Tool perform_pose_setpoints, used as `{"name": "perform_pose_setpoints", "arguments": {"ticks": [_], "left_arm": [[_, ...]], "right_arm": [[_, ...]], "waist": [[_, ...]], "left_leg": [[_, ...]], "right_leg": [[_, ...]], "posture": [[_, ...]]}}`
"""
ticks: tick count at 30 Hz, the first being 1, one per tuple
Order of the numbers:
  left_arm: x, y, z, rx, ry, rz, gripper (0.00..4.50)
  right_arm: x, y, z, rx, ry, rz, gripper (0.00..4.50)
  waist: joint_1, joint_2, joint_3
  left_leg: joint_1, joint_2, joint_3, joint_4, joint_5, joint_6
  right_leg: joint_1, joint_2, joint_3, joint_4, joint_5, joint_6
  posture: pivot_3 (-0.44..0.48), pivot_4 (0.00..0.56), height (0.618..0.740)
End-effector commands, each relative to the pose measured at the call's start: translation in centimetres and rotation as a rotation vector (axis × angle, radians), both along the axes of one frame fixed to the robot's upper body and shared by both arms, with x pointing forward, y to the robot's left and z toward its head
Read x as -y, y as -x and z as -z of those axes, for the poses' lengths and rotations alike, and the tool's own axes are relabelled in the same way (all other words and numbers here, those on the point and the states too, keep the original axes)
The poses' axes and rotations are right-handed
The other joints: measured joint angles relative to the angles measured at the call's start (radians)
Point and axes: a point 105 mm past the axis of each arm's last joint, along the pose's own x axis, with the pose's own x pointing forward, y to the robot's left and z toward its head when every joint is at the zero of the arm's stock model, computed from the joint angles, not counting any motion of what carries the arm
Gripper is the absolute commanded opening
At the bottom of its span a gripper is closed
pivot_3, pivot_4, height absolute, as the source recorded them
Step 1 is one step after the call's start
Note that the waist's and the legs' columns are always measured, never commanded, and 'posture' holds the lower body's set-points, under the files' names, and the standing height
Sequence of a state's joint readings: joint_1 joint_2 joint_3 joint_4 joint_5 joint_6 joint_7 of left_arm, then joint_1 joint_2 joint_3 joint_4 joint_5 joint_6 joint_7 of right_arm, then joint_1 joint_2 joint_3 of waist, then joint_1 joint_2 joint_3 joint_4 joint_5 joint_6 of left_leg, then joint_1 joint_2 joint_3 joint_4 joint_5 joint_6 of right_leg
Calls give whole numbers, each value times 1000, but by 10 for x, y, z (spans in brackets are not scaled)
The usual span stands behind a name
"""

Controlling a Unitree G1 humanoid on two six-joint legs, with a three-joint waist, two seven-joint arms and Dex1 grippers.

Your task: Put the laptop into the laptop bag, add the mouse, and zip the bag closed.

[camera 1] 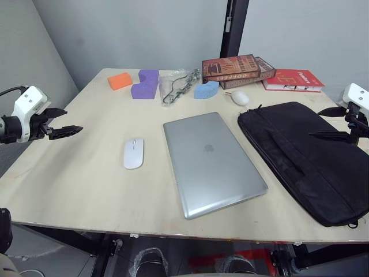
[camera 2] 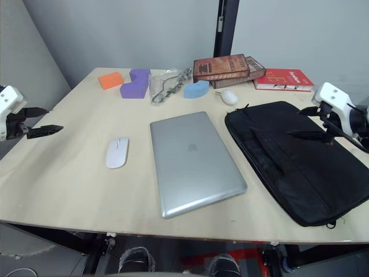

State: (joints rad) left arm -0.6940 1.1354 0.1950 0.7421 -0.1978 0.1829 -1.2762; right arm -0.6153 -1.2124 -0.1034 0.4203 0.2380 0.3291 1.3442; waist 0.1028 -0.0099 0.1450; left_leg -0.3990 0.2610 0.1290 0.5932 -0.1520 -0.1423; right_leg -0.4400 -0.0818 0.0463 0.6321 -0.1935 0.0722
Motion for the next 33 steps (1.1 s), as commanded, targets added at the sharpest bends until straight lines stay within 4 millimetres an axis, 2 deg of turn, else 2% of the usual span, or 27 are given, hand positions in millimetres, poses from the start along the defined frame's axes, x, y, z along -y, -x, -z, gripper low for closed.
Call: {"name": "perform_pose_setpoints", "arguments": {"ticks": [1, 15, 19, 23, 26, 33], "left_arm": [[-1, 4, -23, 62, -31, 5, 4500], [-1, 5, -22, 60, -37, 8, 4500], [8, 6, -22, 58, -5, 43, 4500], [37, 16, -29, 11, 191, 152, 4500], [68, 31, -25, -76, 317, 243, 4500], [116, 58, 4, -338, 513, 332, 4500]], "right_arm": [[2, 4, -16, 54, 17, -1, 4313], [4, 3, -16, 55, 21, 2, 4313], [6, 2, -15, 69, 39, 11, 4313], [9, -7, -5, 100, 109, 41, 4313], [1, -15, 2, 131, 130, 34, 4313], [-36, -34, 21, 180, 194, -43, 4313]], "waist": [[0, 0, 0], [1, 0, 0], [1, 0, 0], [0, 0, 0], [-3, 0, 0], [-11, 0, 0]], "left_leg": [[0, 0, 0, 0, 0, 0], [0, 0, 0, 0, 0, 0], [0, 0, 0, 0, 0, 0], [0, 0, 0, 0, 0, 0], [0, 0, 0, 0, 0, 0], [0, 0, 0, 1, 0, 0]], "right_leg": [[0, 0, 0, 0, 0, 0], [0, 0, 0, 0, 0, 0], [0, 0, 0, 0, 0, 0], [0, 0, 0, 0, 0, 0], [0, 0, 0, 0, 0, 0], [-1, 0, 0, 3, 0, -1]], "posture": [[0, 150, 734], [0, 150, 734], [0, 150, 734], [0, 150, 734], [0, 150, 734], [0, 150, 734]]}}
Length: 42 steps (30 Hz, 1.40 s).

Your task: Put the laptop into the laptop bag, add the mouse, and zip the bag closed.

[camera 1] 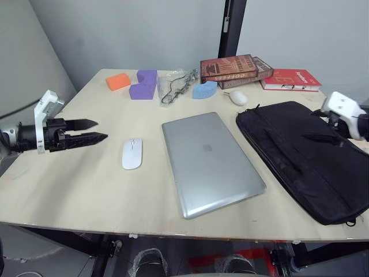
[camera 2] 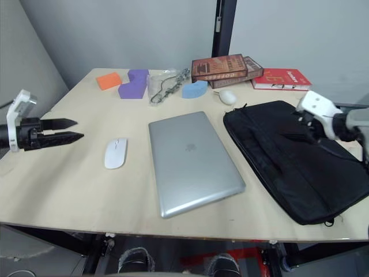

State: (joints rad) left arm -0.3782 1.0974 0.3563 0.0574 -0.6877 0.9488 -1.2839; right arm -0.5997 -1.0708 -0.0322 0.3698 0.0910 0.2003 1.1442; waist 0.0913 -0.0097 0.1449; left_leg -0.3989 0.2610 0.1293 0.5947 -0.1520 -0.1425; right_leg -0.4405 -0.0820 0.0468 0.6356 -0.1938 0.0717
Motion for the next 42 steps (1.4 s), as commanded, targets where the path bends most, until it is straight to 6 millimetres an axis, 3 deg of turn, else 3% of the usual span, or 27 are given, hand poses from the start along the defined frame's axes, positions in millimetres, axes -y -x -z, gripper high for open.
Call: {"name": "perform_pose_setpoints", "arguments": {"ticks": [1, 4, 13, 29, 34, 42], "left_arm": [[25, 12, 3, -80, 90, 63, 4500], [43, 18, 15, -178, 163, 100, 4500], [79, 15, 45, -430, 332, 65, 4500], [114, -35, 109, -620, 428, -193, 4500], [134, -37, 119, -667, 453, -163, 4500], [151, -39, 132, -684, 440, -157, 4500]], "right_arm": [[-19, -8, -9, 78, 34, -48, 4082], [-37, -14, -3, 101, 10, -74, 3286], [-66, -24, 21, 146, -12, -62, 94], [-100, -43, 77, 84, -40, -115, 38], [-107, -46, 94, 53, -32, -130, 38], [-133, -48, 111, 28, -67, -187, 38]], "waist": [[1, 0, 0], [2, 0, 0], [2, 0, -1], [0, 1, -1], [1, 1, -1], [1, 2, -6]], "left_leg": [[0, 0, 0, 0, 0, 0], [0, 0, 0, 1, 0, 0], [-1, 0, -2, 4, 0, 0], [-2, -1, -4, 5, 0, 0], [-1, -2, -5, 5, 1, 1], [0, -4, -5, 5, 0, 2]], "right_leg": [[0, 0, 0, 0, 0, 0], [0, 0, 0, 1, 0, 0], [1, 0, -1, 3, 0, 0], [2, -1, -3, 2, 0, 0], [4, -2, -3, 2, 0, 0], [8, -4, -4, 2, 0, 0]], "posture": [[0, 150, 734], [0, 150, 734], [0, 150, 734], [0, 150, 734], [0, 150, 734], [0, 150, 734]]}}
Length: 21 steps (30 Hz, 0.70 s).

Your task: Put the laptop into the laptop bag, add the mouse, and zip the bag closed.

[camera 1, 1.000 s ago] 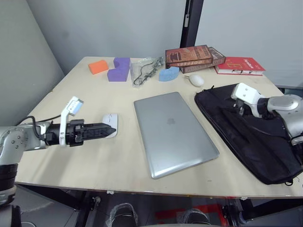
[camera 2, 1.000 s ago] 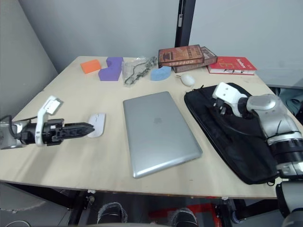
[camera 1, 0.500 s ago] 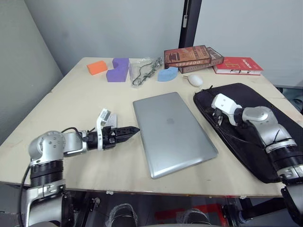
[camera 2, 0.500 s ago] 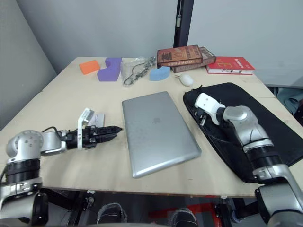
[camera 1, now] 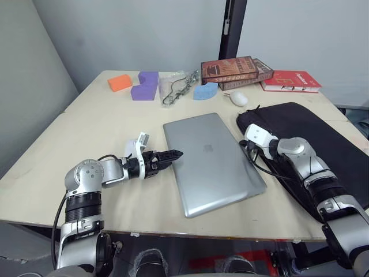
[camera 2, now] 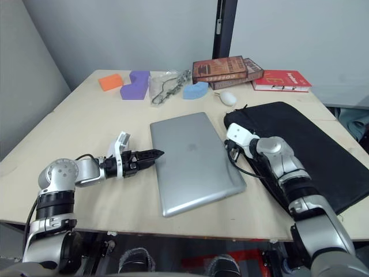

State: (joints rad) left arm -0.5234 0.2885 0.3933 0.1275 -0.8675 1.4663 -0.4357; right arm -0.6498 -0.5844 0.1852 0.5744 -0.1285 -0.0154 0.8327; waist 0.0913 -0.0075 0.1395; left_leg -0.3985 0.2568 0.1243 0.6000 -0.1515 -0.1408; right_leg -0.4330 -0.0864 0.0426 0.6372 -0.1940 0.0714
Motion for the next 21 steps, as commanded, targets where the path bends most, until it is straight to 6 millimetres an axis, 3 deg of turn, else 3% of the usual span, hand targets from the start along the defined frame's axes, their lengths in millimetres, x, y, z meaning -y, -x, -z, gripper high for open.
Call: {"name": "perform_pose_setpoints", "arguments": {"ticks": [1, 10, 21], "left_arm": [[12, 3, 11, -47, 4, 31, 4500], [30, 6, 1, -21, 81, 92, 4500], [37, 7, 1, -15, 104, 88, 4500]], "right_arm": [[-16, 0, 1, 6, -8, -48, 38], [-41, 8, 0, -36, -139, -105, 38], [-43, 12, 0, -66, -179, -100, 38]], "waist": [[1, 0, -1], [-7, 0, -2], [-16, 0, -2]], "left_leg": [[0, 0, 0, 0, 0, 1], [0, -8, 0, -1, 2, 5], [-2, -8, 0, -8, 2, 6]], "right_leg": [[0, -1, 0, 0, 0, 0], [1, -8, 0, -1, 0, 0], [0, -8, -3, -9, 0, 0]], "posture": [[0, 150, 734], [0, 150, 734], [0, 150, 734]]}}
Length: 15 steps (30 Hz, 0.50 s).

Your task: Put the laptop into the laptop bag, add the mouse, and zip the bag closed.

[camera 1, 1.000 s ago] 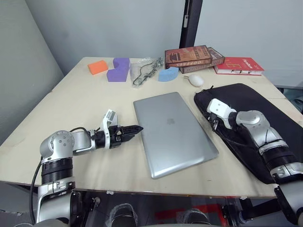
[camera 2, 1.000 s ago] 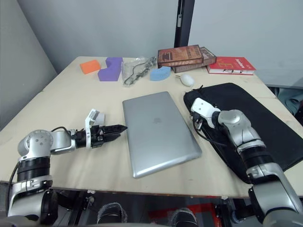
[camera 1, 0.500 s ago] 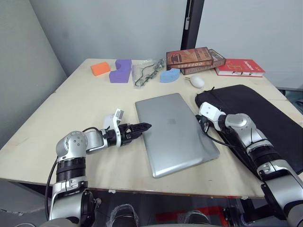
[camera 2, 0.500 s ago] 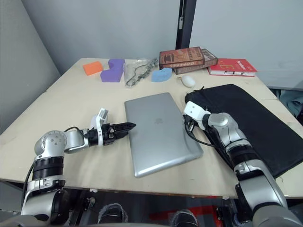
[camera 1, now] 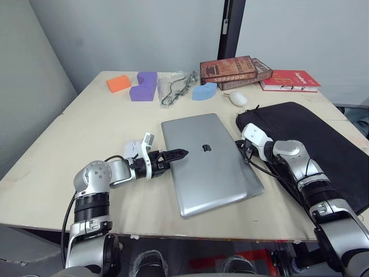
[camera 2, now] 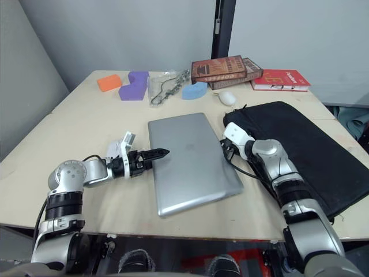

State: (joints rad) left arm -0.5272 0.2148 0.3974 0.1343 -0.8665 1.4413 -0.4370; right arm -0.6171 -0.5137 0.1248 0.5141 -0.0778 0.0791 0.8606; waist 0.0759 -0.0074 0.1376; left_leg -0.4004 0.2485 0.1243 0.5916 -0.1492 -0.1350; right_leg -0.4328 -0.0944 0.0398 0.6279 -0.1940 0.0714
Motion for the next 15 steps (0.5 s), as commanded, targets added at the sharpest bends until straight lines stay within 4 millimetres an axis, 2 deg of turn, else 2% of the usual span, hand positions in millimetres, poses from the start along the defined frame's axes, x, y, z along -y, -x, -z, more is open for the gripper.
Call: {"name": "perform_pose_setpoints", "arguments": {"ticks": [1, 11, 14, 15], "left_arm": [[19, 9, 1, -19, 33, 73, 4500], [22, 11, 0, -8, 39, 73, 4500], [19, 10, -1, -5, 43, 62, 3712], [19, 10, -1, -5, 43, 61, 3249]], "right_arm": [[-27, 8, -3, -4, -39, -112, 38], [-26, 8, 1, -11, -31, -106, 38], [-22, 8, 2, -11, -25, -98, 0], [-22, 8, 2, -11, -25, -97, 0]], "waist": [[-1, 0, 0], [-13, 0, 0], [-17, 0, 0], [-17, 0, 0]], "left_leg": [[0, 0, 0, 0, 0, 0], [-1, 0, 0, -3, 0, 0], [-1, 0, 0, -4, 0, 0], [-1, 0, 0, -4, 0, 0]], "right_leg": [[0, 0, 0, 0, 0, 0], [0, 0, -1, -4, 0, 0], [0, 0, -1, -5, 0, 0], [0, 0, -1, -6, 0, 0]], "posture": [[0, 150, 734], [0, 150, 734], [0, 150, 734], [0, 150, 734]]}}
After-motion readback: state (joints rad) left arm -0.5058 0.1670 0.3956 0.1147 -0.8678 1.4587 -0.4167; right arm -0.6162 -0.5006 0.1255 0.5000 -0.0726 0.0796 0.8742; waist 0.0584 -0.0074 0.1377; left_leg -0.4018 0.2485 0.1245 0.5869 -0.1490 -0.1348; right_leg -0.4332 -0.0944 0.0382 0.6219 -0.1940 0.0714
